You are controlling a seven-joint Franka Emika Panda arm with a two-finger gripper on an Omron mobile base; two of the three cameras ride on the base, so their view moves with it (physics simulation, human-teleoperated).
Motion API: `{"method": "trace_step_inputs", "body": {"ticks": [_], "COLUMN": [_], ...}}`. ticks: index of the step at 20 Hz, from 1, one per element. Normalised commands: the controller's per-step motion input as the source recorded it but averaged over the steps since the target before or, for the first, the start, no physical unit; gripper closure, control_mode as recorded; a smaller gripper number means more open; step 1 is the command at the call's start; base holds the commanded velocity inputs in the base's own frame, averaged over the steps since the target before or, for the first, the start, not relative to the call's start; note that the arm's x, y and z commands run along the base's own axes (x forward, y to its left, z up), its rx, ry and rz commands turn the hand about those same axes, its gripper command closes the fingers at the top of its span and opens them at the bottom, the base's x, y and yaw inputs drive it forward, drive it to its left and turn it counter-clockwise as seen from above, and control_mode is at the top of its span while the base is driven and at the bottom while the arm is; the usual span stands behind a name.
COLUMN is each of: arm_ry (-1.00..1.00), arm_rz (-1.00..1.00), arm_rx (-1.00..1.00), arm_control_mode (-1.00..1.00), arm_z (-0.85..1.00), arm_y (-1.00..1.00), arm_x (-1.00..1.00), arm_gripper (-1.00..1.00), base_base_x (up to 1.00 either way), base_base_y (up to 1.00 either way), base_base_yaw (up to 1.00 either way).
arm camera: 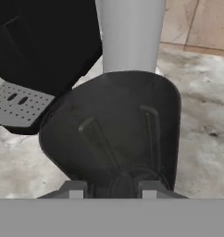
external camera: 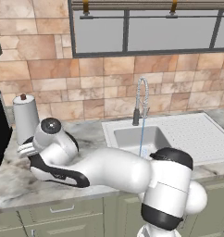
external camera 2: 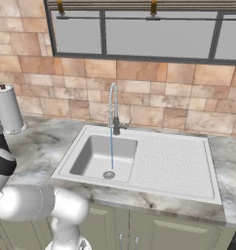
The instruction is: Turn on the sink faucet and place the jug under the water for a few seconds to fill it up.
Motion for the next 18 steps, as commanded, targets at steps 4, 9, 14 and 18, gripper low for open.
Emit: {"method": "trace_step_inputs", "body": {"ticks": [4,9,14,18], "arm_ry": [-0.14,-0.08,0.0,0.03], "arm_rz": [0.19,0.09,0.04,0.0], "arm_rx": [0.11,0.01,0.0,0.01], "arm_control_mode": [-1.0,-1.0,-1.0,-1.0], "arm_z": [0.93,0.72,0.63,0.49], "arm_y": [-0.43,-0.64,-0.92,-1.0], "arm_x": [-0.01,-0.16,-0.33,-0.32], "arm_gripper": [1.0,1.0,1.0,1.0], "base_base_x": [0.0,0.0,0.0,0.0], "base_base_y": [0.0,0.0,0.0,0.0], "base_base_yaw": [0.0,0.0,0.0,0.0]}}
